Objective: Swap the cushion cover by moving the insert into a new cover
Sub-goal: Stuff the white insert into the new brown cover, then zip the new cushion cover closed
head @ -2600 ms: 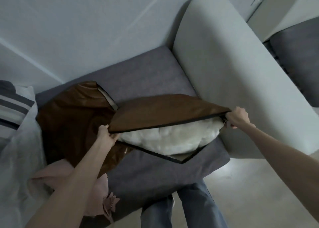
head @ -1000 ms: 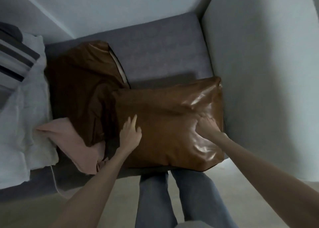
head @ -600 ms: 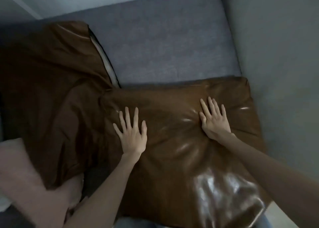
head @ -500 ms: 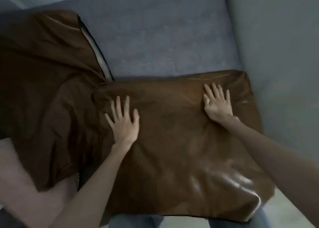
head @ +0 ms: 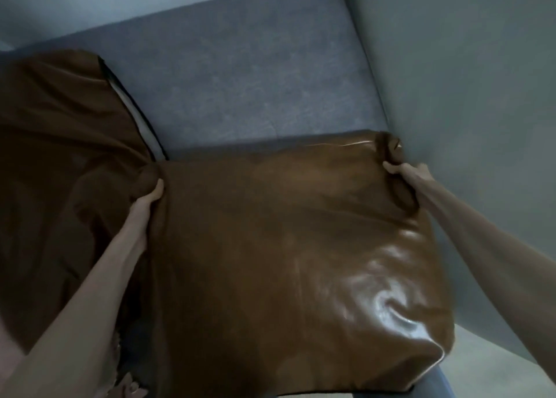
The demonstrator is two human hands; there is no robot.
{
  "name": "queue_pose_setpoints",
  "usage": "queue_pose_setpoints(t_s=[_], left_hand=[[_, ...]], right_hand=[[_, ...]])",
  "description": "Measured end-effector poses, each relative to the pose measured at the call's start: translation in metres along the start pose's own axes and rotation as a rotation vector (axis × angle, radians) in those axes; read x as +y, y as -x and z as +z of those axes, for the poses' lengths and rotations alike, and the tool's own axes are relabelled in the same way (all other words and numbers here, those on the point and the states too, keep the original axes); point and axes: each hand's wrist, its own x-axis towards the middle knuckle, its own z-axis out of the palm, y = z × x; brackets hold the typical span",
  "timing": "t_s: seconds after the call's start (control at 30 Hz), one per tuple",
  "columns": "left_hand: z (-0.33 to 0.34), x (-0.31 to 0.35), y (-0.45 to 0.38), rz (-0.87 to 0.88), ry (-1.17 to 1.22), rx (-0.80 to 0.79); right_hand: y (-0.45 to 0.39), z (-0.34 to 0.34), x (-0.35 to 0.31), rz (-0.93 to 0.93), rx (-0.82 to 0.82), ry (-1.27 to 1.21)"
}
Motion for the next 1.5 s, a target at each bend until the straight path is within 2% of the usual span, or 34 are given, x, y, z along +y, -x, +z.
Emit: queue_pose_setpoints(t_s=[0.07,0.2,0.23,0.3,0.33,0.4,0.43,0.47,0.5,0.53,0.57,0.63,0.7,0.77,0.87,0.93,1.0,1.03,1.13,1.33,1.5], left_hand=[[-0.005,0.011,0.008,0.131,0.009,0.145],[-0.008,0.077,0.013,0.394,0.065,0.23],[-0.002,0.095,0.014,0.457,-0.003,0.284],[0.011,0.115,0.022,0.628,-0.282,0.431],[0.019,0.114,0.031,0.777,-0.436,0.45],[0.035,0.076,0.051,1.044,-0.75,0.385],[0.041,0.042,0.062,1.087,-0.924,0.322],[0.044,0.003,0.069,1.057,-1.11,0.255],[0.048,-0.033,0.075,0.966,-1.292,0.188],[0.048,-0.064,0.077,0.859,-1.414,0.135],[0.046,-0.086,0.074,0.792,-1.46,0.11],[0.038,-0.1,0.069,0.789,-1.441,0.126],[0.022,-0.104,0.079,0.816,-1.348,0.154],[-0.004,-0.122,0.098,0.788,-1.225,0.201],[-0.048,-0.158,0.119,0.637,-0.989,0.209],[-0.068,-0.166,0.118,0.497,-0.787,0.099],[-0.069,-0.161,0.112,0.356,-0.706,0.056],[-0.066,-0.157,0.109,0.363,-0.693,0.083],[-0.053,-0.132,0.115,0.541,-0.645,0.199],[-0.062,-0.032,0.2,0.729,-0.735,0.39],[-0.114,0.063,0.271,0.822,-0.703,0.408]], right_hand=[[0.005,-0.001,-0.014,-0.17,0.09,0.036],[0.016,-0.007,-0.091,-0.479,0.247,0.02],[0.019,-0.004,-0.111,-0.522,0.279,0.091],[0.035,0.005,-0.131,-0.56,0.315,0.275],[0.048,0.012,-0.125,-0.606,0.312,0.362],[0.078,0.025,-0.079,-0.86,0.36,0.558],[0.092,0.032,-0.043,-0.989,0.355,0.665],[0.1,0.037,-0.005,-1.036,0.299,0.781],[0.102,0.039,0.027,-0.977,0.22,0.888],[0.098,0.039,0.052,-0.842,0.139,0.95],[0.09,0.036,0.069,-0.709,0.074,0.942],[0.075,0.022,0.083,-0.629,0.025,0.805],[0.079,-0.001,0.097,-0.681,0.013,0.626],[0.099,-0.021,0.125,-0.704,0.001,0.554],[0.126,-0.037,0.166,-0.657,-0.026,0.681],[0.121,-0.036,0.157,-0.65,-0.014,0.687],[0.11,-0.036,0.131,-0.677,0.045,0.609],[0.107,-0.038,0.117,-0.725,0.089,0.602],[0.114,-0.048,0.072,-0.865,0.182,0.734],[0.187,-0.074,-0.024,-0.871,0.198,0.932],[0.258,-0.134,-0.079,-0.949,0.455,0.862]])
